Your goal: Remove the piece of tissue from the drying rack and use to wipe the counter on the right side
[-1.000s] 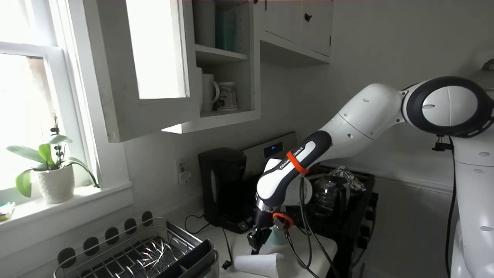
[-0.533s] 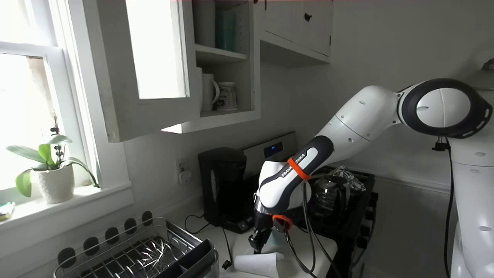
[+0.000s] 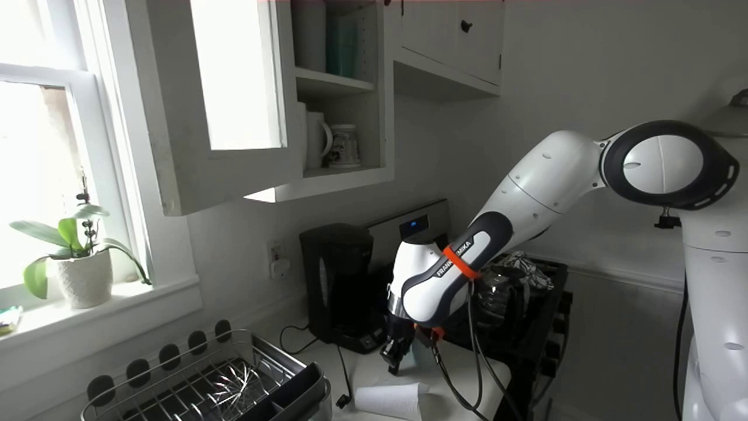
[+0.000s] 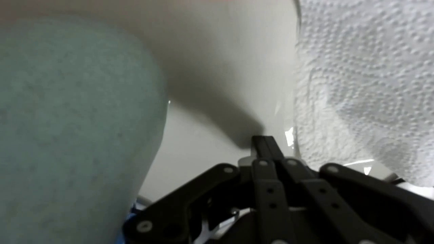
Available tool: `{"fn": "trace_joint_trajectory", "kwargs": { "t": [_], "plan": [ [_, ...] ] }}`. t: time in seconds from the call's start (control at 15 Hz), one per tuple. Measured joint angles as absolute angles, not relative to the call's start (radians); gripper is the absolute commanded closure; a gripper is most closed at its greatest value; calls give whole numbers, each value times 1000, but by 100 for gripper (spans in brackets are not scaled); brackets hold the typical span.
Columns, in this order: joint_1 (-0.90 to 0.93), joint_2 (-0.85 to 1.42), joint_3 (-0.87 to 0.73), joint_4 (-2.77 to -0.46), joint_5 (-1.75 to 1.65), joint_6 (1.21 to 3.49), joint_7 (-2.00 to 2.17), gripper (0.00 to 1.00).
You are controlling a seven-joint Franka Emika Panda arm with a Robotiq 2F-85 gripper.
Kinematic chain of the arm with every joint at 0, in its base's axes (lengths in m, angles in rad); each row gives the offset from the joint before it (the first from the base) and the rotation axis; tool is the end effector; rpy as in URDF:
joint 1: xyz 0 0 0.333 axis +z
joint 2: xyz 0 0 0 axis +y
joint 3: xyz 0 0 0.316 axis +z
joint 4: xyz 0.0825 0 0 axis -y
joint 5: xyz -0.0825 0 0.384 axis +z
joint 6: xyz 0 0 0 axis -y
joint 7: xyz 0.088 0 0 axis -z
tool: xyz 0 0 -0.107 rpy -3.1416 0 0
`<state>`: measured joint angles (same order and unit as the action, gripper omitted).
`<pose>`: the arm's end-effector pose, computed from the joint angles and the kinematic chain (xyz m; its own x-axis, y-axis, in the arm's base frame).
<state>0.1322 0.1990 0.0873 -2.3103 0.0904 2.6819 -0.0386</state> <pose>0.5294 0.1153 0.2754 0.9707 0.1683 0.1715 0.1815 -0.9813 -0.0640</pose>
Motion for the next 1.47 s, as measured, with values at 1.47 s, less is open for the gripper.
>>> {"fn": "trace_joint_trajectory", "kwargs": {
  "t": [1.47],
  "plan": [
    [129, 204, 130, -2269, -25, 2506, 9, 100]
  ]
}}
